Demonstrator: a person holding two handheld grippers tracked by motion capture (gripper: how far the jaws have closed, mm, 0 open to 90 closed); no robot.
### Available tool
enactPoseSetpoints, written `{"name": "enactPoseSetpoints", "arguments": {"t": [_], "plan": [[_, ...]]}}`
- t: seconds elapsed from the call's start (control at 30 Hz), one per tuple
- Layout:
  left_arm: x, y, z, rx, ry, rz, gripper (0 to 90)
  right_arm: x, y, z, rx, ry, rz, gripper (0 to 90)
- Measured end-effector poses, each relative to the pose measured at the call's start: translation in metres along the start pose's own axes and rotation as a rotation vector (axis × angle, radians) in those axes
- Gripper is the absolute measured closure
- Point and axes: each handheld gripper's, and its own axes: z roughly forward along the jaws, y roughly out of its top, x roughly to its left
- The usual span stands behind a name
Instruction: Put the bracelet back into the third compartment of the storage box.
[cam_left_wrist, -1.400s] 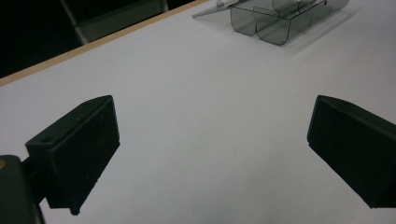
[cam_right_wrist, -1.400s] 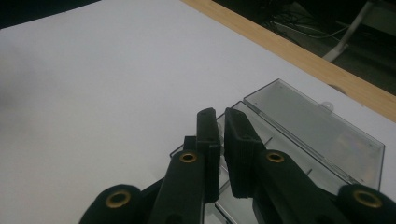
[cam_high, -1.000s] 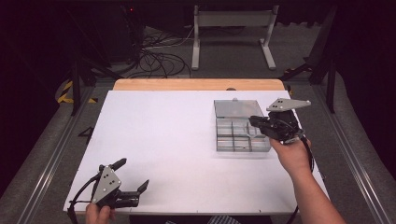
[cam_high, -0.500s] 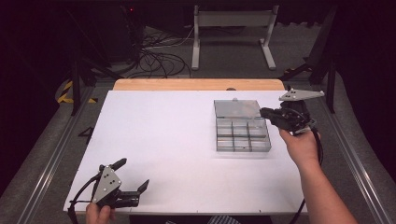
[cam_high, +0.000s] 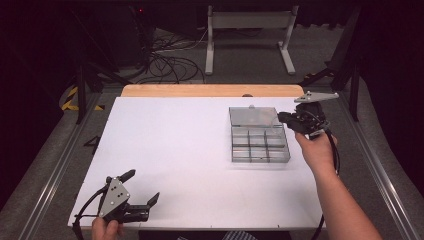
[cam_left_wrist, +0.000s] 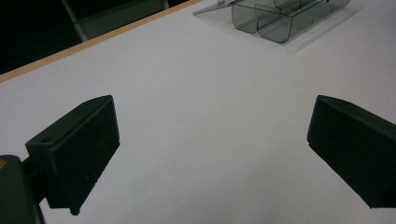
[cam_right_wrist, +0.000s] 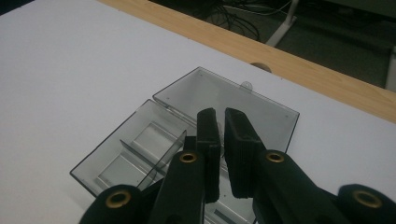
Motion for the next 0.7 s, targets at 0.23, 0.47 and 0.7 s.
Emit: {"name": "enactPoseSetpoints", "arguments": {"t": [0.23, 0.47, 0.7], "plan": [[-0.001, 0.000, 0.000, 0.000, -0.003, 0.003, 3.0, -0.006, -0.001, 0.011, 0.026, -0.004, 0.030, 85.4], [-0.001, 0.000, 0.000, 0.003, -0.002, 0.004, 3.0, -0.010, -0.005, 0.017, 0.033, -0.023, 0.047, 85.3], [-0.001, 0.000, 0.000, 0.004, -0.003, 0.001, 3.0, -0.013, -0.012, 0.023, 0.048, -0.026, 0.062, 85.3]]}}
